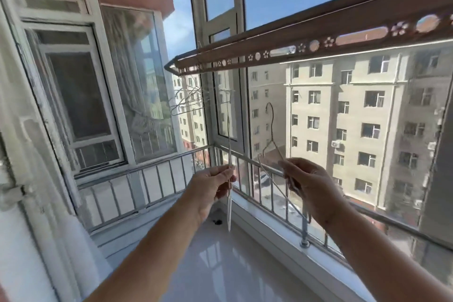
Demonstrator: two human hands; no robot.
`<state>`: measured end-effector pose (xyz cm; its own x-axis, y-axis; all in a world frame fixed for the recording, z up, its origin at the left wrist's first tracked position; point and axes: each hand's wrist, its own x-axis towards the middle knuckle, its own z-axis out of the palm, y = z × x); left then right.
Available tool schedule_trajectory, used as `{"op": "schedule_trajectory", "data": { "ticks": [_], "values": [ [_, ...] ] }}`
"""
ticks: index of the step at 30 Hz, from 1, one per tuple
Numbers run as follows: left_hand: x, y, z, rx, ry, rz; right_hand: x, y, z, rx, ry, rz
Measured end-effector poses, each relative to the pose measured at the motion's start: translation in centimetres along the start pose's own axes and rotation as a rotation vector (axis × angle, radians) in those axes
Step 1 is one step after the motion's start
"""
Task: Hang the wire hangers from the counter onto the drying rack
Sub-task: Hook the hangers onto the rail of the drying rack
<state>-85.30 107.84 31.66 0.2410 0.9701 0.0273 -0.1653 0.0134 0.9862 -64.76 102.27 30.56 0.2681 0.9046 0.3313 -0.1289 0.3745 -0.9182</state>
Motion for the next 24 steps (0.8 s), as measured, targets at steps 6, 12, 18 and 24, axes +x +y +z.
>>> {"op": "schedule_trajectory", "data": {
  "ticks": [6, 12, 18, 24],
  "values": [
    [9.0, 3.0, -1.9, -0.009, 0.022, 0.020, 9.5, 1.6, 3.1, -0.072, 0.037, -0.041],
    [18.3, 5.2, -3.9, -0.030, 0.002, 0.035, 17.7, 2.9, 6.9, -0.155, 0.061, -0.116],
    [27.4, 7.7, -7.0, -0.032, -0.022, 0.063, 25.9, 4.6, 11.6, -0.167, 0.123, -0.194],
    [37.1, 11.0, -10.3, -0.037, -0.108, 0.096, 34.2, 5.9, 16.0, -0.206, 0.225, -0.252]
  ]
}}
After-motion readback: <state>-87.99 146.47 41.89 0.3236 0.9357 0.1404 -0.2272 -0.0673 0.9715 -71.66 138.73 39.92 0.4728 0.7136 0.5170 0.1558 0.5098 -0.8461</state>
